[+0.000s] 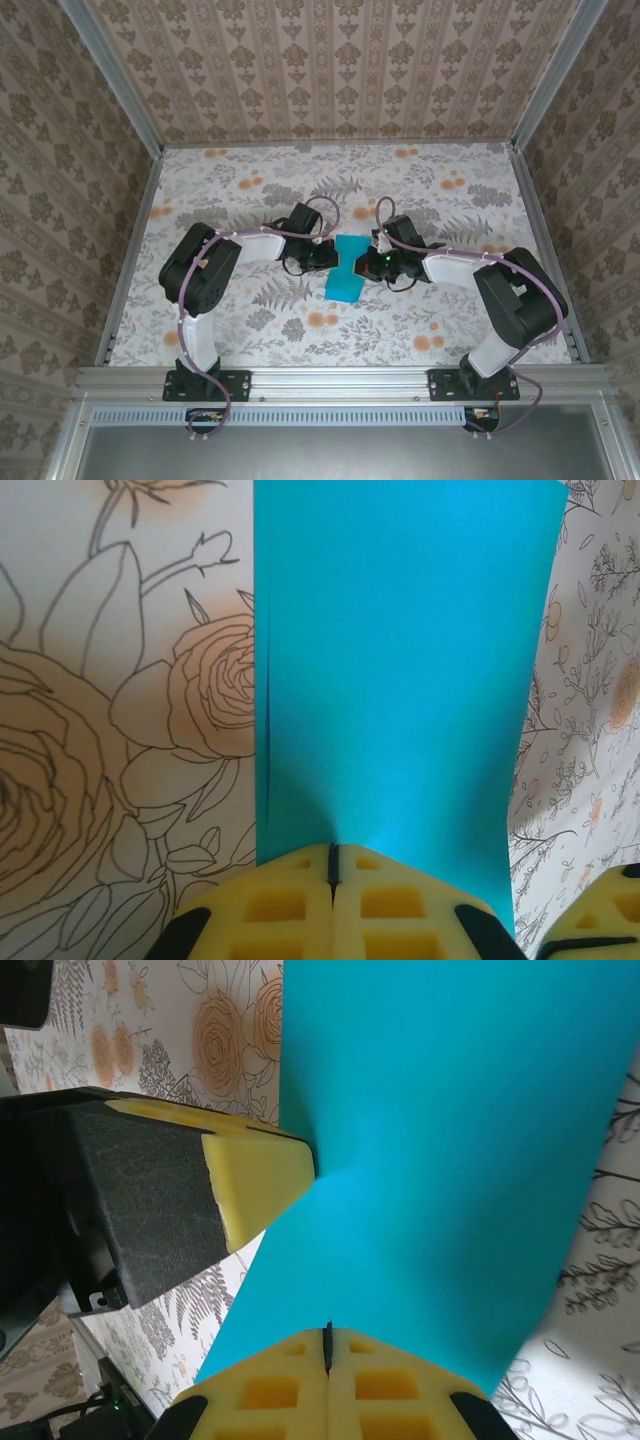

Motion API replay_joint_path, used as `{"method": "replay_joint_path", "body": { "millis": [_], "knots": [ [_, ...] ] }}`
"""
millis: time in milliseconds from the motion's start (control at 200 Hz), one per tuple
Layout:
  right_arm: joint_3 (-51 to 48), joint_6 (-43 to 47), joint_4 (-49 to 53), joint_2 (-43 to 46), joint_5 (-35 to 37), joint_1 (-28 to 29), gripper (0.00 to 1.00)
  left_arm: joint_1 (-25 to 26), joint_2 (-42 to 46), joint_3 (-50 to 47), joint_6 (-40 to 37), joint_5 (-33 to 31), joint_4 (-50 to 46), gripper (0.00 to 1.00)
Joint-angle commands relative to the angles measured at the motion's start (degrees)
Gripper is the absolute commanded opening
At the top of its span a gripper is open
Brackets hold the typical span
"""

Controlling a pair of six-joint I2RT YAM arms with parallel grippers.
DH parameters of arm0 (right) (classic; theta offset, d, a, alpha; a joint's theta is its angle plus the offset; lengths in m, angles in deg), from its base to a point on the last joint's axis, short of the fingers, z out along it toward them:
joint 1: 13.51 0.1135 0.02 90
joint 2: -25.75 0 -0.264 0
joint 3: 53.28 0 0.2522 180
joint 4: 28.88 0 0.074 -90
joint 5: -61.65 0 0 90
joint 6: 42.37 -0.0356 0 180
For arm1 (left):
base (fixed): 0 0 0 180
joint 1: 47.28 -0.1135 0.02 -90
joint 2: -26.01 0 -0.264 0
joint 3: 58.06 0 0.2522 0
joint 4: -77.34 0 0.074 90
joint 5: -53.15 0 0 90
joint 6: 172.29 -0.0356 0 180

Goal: Fold a paper plane with a square sheet of paper (pick it up from the middle)
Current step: Fold the square sheet of paper in half at the center of the table.

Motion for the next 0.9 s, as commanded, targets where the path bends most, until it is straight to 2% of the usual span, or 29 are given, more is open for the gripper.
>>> {"method": "replay_joint_path", "body": {
  "millis": [0, 290, 665, 895],
  "knots": [
    [-1.0, -2.0, -2.6, -1.7, -0.7, 0.6, 0.00, 0.6, -7.5, -5.2, 0.4, -12.7, -12.8, 0.00],
    [-0.9, -0.2, -1.0, -5.1, -2.3, 1.0, 0.00, 1.1, -7.7, -5.3, 1.4, -13.4, -12.5, 0.00],
    [-4.4, 3.7, 3.9, -4.0, -2.7, 0.7, 0.00, 1.2, -8.2, -6.0, 2.4, -13.7, -12.0, 0.00],
    [-4.0, 16.6, 16.1, 1.3, -5.7, -2.8, 0.00, 1.3, -8.3, -7.0, 2.7, -14.0, -11.4, 0.00]
  ]
}}
